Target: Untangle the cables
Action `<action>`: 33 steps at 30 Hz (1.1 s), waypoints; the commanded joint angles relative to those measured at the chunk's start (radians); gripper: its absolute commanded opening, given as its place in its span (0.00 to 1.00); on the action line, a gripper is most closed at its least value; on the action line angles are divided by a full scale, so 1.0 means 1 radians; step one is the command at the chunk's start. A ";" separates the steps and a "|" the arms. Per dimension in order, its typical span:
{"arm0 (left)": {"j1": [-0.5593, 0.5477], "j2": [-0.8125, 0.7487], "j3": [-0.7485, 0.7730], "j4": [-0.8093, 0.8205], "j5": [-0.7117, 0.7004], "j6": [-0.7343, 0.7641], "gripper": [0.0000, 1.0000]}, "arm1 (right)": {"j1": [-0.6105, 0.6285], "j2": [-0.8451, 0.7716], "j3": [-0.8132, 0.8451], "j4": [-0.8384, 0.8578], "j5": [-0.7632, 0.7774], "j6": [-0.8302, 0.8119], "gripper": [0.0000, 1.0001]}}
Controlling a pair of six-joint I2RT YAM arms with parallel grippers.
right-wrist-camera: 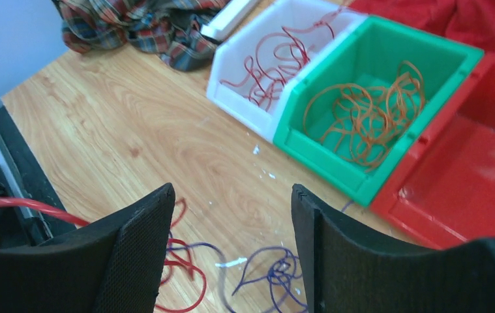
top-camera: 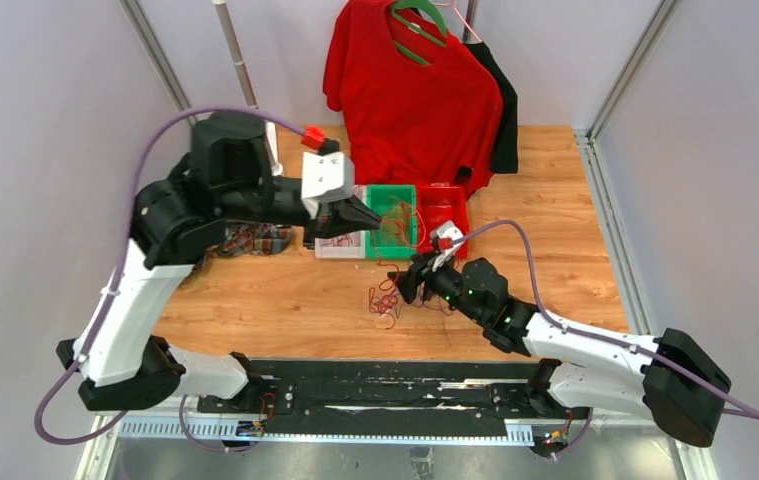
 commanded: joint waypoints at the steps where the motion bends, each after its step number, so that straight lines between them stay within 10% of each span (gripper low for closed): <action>1: -0.005 -0.031 0.101 0.000 -0.042 0.051 0.00 | 0.008 -0.017 -0.059 0.075 0.067 0.035 0.65; 13: -0.005 -0.028 0.229 0.000 -0.143 0.208 0.00 | 0.011 -0.309 0.045 -0.133 -0.115 -0.132 0.81; 22: -0.005 -0.002 0.304 0.001 -0.158 0.236 0.01 | 0.068 -0.065 0.295 -0.161 -0.357 -0.213 0.81; 33: -0.005 0.015 0.444 0.057 -0.225 0.262 0.00 | 0.071 0.311 0.246 0.121 -0.225 -0.182 0.75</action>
